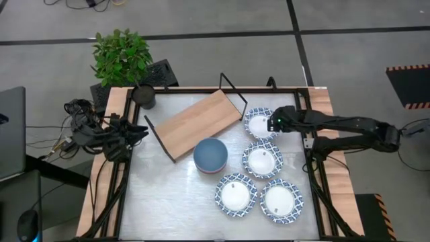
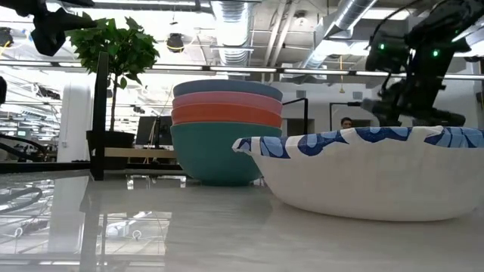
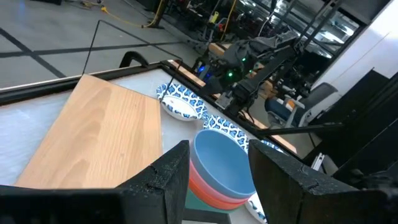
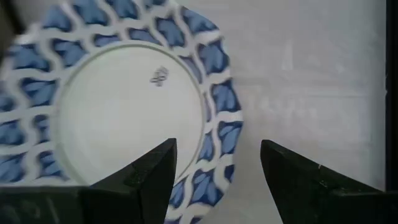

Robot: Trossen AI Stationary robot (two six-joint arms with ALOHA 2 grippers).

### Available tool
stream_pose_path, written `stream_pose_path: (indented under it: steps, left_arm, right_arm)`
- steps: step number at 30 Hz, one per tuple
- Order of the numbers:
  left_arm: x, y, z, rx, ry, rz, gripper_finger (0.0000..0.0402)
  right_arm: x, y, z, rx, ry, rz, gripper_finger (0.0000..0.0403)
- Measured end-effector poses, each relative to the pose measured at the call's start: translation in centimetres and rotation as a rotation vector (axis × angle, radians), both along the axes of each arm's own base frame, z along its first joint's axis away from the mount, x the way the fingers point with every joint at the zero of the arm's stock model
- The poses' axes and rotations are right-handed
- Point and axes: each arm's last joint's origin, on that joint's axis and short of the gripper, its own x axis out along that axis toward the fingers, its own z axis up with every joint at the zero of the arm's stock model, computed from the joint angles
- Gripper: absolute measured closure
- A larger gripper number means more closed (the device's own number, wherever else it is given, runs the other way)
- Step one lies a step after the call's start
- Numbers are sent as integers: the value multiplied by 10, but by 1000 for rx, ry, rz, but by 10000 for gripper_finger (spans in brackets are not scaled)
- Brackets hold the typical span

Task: Place and stack bowls onto a shelf
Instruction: Put the white blue patterned bowl on the shelf

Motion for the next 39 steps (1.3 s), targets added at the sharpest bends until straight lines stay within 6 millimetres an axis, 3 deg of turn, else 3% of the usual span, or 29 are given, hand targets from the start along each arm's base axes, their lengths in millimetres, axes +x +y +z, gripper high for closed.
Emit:
stream_pose_path:
  steps: [19, 31, 35, 39]
  left_arm:
    - [-1, 3, -3, 42, 14, 88, 251]
    - [-1, 3, -4, 52, 25, 94, 251]
    - [-1, 3, -4, 52, 25, 94, 251]
    - [-1, 3, -4, 52, 25, 94, 251]
  right_arm:
    - [-2, -6, -7, 14, -13, -30, 143]
    - [12, -13, -24, 36, 28, -32, 144]
    - [14, -13, -27, 40, 25, -40, 175]
    - [14, -14, -27, 40, 25, -42, 247]
